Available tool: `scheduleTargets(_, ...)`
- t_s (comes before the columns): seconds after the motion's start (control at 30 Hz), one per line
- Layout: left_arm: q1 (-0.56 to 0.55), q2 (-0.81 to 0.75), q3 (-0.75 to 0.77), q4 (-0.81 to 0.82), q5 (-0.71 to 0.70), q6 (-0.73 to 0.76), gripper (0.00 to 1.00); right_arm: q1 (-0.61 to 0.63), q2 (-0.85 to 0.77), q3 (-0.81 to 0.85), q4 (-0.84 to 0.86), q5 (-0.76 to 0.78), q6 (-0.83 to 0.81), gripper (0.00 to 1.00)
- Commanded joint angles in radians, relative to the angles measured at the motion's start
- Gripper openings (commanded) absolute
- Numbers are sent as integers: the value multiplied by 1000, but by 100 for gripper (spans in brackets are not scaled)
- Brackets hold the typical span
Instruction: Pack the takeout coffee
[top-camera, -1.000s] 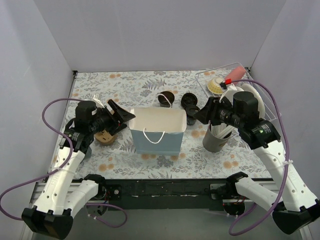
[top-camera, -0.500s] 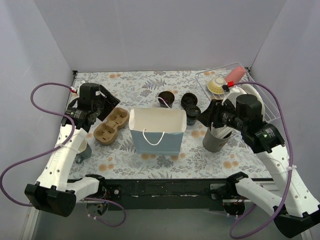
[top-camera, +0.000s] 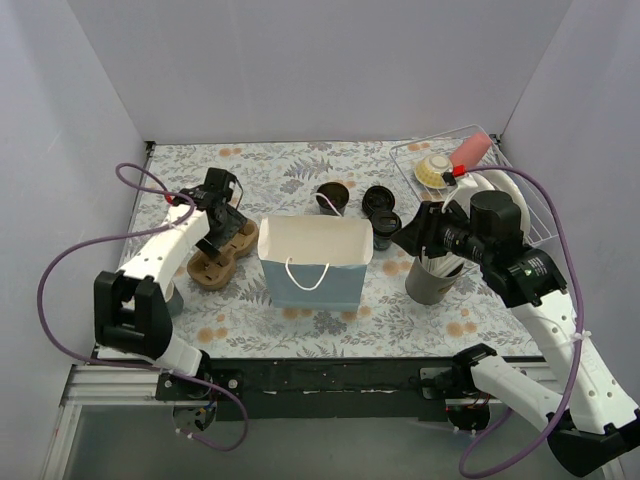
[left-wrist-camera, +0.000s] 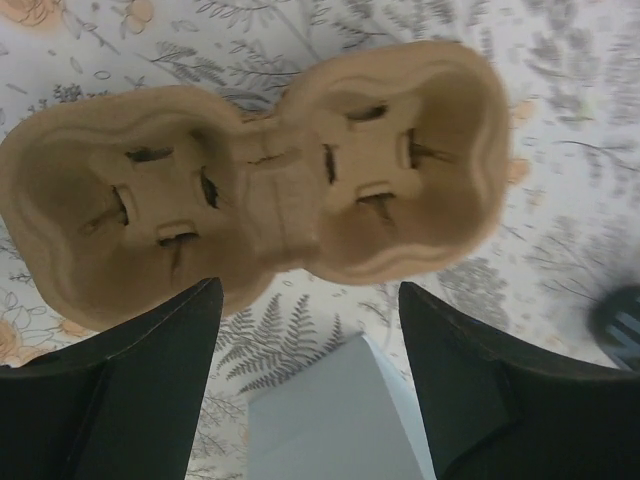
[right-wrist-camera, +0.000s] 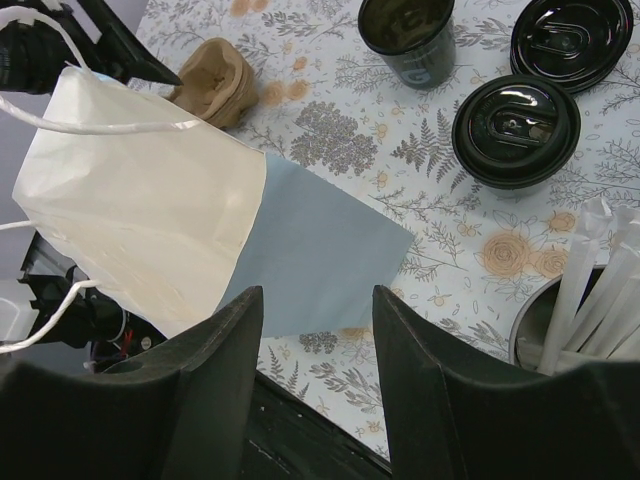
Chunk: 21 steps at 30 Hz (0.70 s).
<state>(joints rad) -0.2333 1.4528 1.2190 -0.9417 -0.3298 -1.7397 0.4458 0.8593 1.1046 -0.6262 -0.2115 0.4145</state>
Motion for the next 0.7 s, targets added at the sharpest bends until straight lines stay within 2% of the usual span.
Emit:
scheduleTargets(0.0, 2, 66, 34, -104, -86, -90, 71, 4, -2, 0, 45, -3, -20, 56)
scheduleTargets(0.33, 14, 147, 53, -137, -123, -202, 71, 4, -2, -12, 42, 18, -36, 56)
scheduleTargets(0.67, 32, 172, 53, -68, -138, -192, 69, 4, 11, -5, 48, 17, -37, 56)
